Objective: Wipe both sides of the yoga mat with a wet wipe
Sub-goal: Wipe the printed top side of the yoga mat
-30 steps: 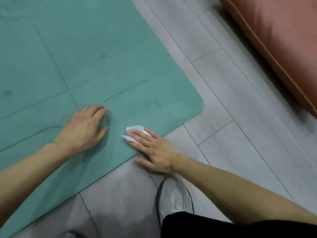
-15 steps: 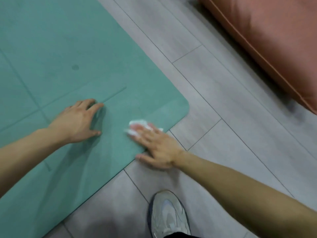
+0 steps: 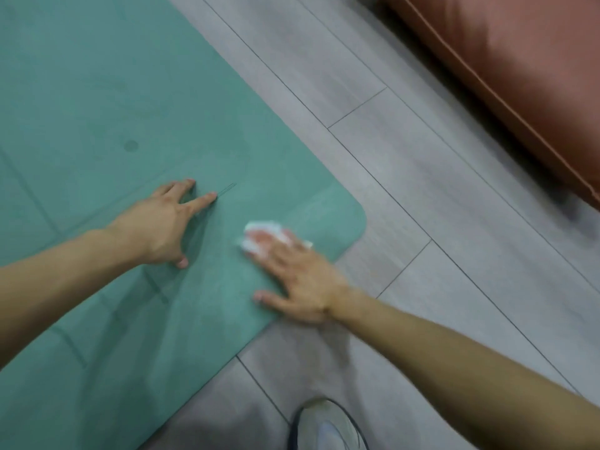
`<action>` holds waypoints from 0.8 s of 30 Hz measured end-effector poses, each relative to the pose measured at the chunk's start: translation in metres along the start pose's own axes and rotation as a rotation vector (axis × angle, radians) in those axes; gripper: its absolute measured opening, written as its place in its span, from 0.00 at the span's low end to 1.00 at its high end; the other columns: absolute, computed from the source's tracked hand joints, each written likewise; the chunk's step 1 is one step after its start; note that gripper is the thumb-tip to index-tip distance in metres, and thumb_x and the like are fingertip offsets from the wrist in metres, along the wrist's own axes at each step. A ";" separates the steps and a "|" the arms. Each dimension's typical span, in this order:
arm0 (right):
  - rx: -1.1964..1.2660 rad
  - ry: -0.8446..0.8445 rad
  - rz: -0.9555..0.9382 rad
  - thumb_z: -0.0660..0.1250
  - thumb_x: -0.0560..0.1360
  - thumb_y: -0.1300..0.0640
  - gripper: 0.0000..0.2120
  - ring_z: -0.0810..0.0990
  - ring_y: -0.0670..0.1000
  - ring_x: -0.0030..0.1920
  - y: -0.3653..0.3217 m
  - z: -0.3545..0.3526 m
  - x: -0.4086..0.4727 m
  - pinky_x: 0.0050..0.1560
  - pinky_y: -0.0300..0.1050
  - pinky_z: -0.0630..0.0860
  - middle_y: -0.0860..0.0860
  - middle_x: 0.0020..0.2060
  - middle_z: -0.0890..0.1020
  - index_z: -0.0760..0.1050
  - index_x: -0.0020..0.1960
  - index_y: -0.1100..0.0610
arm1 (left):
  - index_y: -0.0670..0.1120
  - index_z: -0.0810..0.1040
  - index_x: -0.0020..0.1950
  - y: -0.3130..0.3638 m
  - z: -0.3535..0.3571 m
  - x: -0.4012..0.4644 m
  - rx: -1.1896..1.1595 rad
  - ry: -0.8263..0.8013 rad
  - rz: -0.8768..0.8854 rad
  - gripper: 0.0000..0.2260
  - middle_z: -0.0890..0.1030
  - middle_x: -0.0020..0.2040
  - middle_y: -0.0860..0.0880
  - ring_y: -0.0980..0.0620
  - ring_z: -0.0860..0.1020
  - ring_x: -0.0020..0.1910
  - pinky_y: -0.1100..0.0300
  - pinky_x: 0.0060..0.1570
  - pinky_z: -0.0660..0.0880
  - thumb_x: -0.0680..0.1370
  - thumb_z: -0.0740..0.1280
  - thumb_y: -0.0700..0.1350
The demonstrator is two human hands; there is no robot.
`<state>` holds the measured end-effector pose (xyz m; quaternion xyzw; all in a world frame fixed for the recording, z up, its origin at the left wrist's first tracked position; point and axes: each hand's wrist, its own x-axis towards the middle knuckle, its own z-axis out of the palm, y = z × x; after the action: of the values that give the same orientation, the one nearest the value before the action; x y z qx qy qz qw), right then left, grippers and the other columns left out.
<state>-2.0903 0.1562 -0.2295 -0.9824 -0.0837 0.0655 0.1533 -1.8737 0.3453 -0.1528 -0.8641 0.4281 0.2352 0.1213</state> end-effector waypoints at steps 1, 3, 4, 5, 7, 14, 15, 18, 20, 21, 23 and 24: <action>0.027 0.035 0.155 0.50 0.84 0.31 0.39 0.42 0.52 0.85 0.027 -0.009 0.008 0.84 0.58 0.47 0.49 0.86 0.46 0.45 0.86 0.49 | 0.60 0.46 0.85 0.001 0.001 0.001 -0.017 -0.008 -0.005 0.65 0.51 0.84 0.44 0.41 0.57 0.82 0.47 0.77 0.66 0.59 0.86 0.60; -0.005 0.069 0.469 0.43 0.83 0.28 0.40 0.37 0.49 0.84 0.082 -0.035 0.028 0.84 0.58 0.44 0.49 0.86 0.42 0.40 0.86 0.49 | 0.61 0.47 0.85 0.000 0.003 0.003 -0.033 -0.015 0.003 0.65 0.50 0.85 0.45 0.42 0.57 0.82 0.48 0.78 0.65 0.60 0.86 0.59; -0.024 0.058 0.564 0.41 0.83 0.28 0.40 0.35 0.47 0.84 0.100 -0.044 0.036 0.84 0.57 0.42 0.50 0.85 0.40 0.39 0.86 0.50 | 0.62 0.47 0.85 0.001 0.003 0.002 -0.038 -0.020 0.006 0.64 0.49 0.85 0.45 0.43 0.56 0.83 0.49 0.78 0.64 0.60 0.86 0.59; -0.032 0.061 0.622 0.41 0.83 0.28 0.41 0.34 0.46 0.83 0.106 -0.046 0.043 0.84 0.56 0.41 0.51 0.85 0.39 0.39 0.86 0.51 | 0.62 0.47 0.85 0.001 0.002 0.001 -0.040 -0.021 -0.003 0.64 0.49 0.85 0.46 0.44 0.56 0.83 0.50 0.78 0.64 0.60 0.86 0.59; -0.033 0.094 0.568 0.45 0.83 0.28 0.43 0.35 0.48 0.84 0.079 -0.039 0.053 0.84 0.58 0.42 0.52 0.85 0.41 0.41 0.86 0.54 | 0.63 0.46 0.85 0.003 -0.002 0.000 -0.026 -0.018 -0.026 0.64 0.48 0.86 0.48 0.46 0.54 0.84 0.49 0.77 0.66 0.60 0.86 0.59; -0.019 -0.138 -0.285 0.60 0.83 0.35 0.39 0.44 0.51 0.85 -0.041 -0.004 0.012 0.83 0.58 0.49 0.53 0.85 0.51 0.53 0.86 0.53 | 0.64 0.46 0.84 0.006 -0.005 0.000 0.006 0.024 -0.029 0.64 0.49 0.86 0.50 0.49 0.55 0.84 0.54 0.74 0.67 0.60 0.85 0.60; -0.042 -0.098 -0.154 0.57 0.84 0.35 0.38 0.43 0.50 0.85 -0.011 -0.012 0.021 0.83 0.59 0.49 0.52 0.86 0.50 0.50 0.86 0.53 | 0.64 0.47 0.84 0.005 -0.004 0.002 -0.007 0.028 -0.034 0.64 0.49 0.86 0.51 0.49 0.55 0.84 0.52 0.74 0.69 0.59 0.86 0.60; -0.118 0.005 0.402 0.45 0.85 0.31 0.38 0.36 0.46 0.84 0.079 -0.048 0.047 0.83 0.58 0.46 0.50 0.85 0.41 0.40 0.86 0.50 | 0.66 0.48 0.84 0.003 -0.001 0.001 -0.064 0.025 -0.053 0.65 0.49 0.86 0.51 0.48 0.54 0.84 0.48 0.73 0.71 0.57 0.87 0.58; -0.083 0.057 0.598 0.43 0.84 0.29 0.40 0.31 0.47 0.83 0.087 -0.046 0.045 0.84 0.59 0.42 0.52 0.85 0.39 0.39 0.86 0.51 | 0.66 0.48 0.84 0.002 0.000 0.000 -0.063 0.010 -0.061 0.65 0.49 0.86 0.51 0.48 0.54 0.84 0.48 0.74 0.71 0.57 0.87 0.58; -0.037 0.079 0.598 0.46 0.84 0.30 0.41 0.30 0.48 0.82 0.065 -0.035 0.039 0.83 0.60 0.41 0.53 0.85 0.39 0.40 0.86 0.53 | 0.66 0.48 0.84 0.003 -0.001 0.000 -0.063 0.005 -0.060 0.65 0.49 0.86 0.51 0.48 0.54 0.84 0.48 0.74 0.70 0.57 0.87 0.58; 0.040 0.036 0.319 0.55 0.84 0.32 0.42 0.32 0.52 0.83 -0.007 -0.009 0.016 0.83 0.62 0.42 0.54 0.85 0.42 0.44 0.86 0.55 | 0.66 0.48 0.84 0.003 -0.002 0.001 -0.050 -0.005 -0.061 0.65 0.49 0.86 0.51 0.48 0.55 0.84 0.49 0.74 0.70 0.57 0.87 0.59; 0.044 -0.041 0.109 0.58 0.83 0.33 0.43 0.35 0.53 0.84 -0.043 0.003 0.001 0.83 0.62 0.44 0.54 0.85 0.43 0.46 0.86 0.55 | 0.66 0.47 0.84 0.003 -0.003 0.002 -0.035 -0.006 -0.062 0.65 0.49 0.86 0.51 0.48 0.55 0.84 0.49 0.74 0.70 0.57 0.86 0.59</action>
<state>-2.0956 0.1977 -0.2190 -0.9804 -0.0316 0.0958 0.1692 -1.8743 0.3408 -0.1507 -0.8783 0.3966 0.2412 0.1146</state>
